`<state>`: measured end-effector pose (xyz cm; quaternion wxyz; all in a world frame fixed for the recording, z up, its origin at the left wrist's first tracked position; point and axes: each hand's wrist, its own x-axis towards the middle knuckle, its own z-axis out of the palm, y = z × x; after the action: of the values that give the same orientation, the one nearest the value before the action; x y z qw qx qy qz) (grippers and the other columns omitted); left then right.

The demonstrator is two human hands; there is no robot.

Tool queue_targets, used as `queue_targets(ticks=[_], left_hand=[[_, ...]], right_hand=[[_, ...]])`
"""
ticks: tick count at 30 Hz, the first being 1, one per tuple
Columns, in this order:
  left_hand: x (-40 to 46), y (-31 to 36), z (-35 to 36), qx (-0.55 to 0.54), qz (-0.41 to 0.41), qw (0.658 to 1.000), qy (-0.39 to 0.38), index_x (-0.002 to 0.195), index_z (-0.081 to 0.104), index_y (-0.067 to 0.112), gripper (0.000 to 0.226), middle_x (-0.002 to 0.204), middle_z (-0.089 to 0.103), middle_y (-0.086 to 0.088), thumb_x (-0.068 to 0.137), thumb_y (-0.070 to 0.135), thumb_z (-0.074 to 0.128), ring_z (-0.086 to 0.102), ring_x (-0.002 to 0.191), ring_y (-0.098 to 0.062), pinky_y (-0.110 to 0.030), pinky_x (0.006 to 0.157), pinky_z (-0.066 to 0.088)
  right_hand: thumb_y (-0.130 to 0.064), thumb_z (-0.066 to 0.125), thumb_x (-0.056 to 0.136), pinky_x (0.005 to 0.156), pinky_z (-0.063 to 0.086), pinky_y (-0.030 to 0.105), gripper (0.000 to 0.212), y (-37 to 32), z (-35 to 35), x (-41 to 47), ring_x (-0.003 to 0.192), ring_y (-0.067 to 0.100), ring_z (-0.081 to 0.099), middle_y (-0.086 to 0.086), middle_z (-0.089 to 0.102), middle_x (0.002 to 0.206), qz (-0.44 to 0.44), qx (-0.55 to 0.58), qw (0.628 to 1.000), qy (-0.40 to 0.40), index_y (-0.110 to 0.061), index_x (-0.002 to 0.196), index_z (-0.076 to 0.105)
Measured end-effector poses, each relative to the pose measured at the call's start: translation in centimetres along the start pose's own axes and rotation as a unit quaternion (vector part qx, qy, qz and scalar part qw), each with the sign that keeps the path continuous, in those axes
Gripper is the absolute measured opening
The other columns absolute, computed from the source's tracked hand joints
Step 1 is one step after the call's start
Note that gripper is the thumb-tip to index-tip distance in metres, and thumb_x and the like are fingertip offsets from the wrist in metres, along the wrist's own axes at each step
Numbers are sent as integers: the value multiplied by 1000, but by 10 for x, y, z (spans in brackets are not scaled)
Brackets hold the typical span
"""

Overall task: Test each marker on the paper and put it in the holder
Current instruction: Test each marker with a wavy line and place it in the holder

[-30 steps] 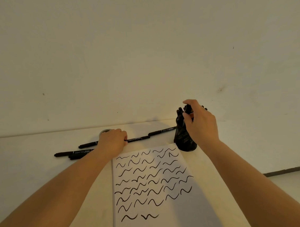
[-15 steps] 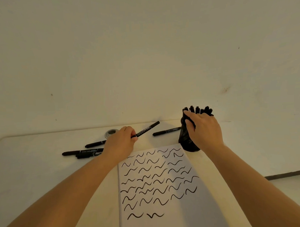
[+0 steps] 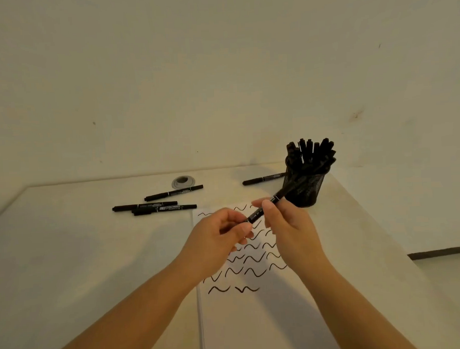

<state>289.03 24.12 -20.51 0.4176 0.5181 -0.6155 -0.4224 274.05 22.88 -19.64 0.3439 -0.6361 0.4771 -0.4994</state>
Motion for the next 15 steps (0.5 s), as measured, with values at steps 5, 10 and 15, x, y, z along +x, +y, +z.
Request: queue_targets(ticks=[5, 10, 15], left_hand=[[-28, -4, 5, 76, 26, 997, -19, 80, 61, 38, 20, 62, 62, 21, 91, 27, 48, 55, 59, 3, -12, 60, 44], [-42, 0, 15, 197, 72, 978, 0, 69, 52, 40, 24, 59, 58, 15, 91, 34, 45, 54, 58, -6, -28, 57, 46], [-47, -3, 21, 315, 126, 938, 66, 78, 55, 30, 22, 64, 60, 9, 90, 43, 43, 53, 59, -8, -30, 55, 43]], right_hand=[[-25, 44, 94, 49, 36, 11, 26, 0, 7, -27, 50, 1, 45, -12, 52, 50, 71, 97, 992, 40, -20, 78, 63], [-26, 46, 94, 48, 36, 12, 29, 5, 9, -41, 46, 0, 44, -13, 52, 45, 95, 50, 994, 9, -19, 72, 63], [-27, 43, 95, 44, 36, 18, 34, 11, -5, -35, 41, 6, 41, -2, 47, 49, 176, 129, 964, 154, -17, 65, 57]])
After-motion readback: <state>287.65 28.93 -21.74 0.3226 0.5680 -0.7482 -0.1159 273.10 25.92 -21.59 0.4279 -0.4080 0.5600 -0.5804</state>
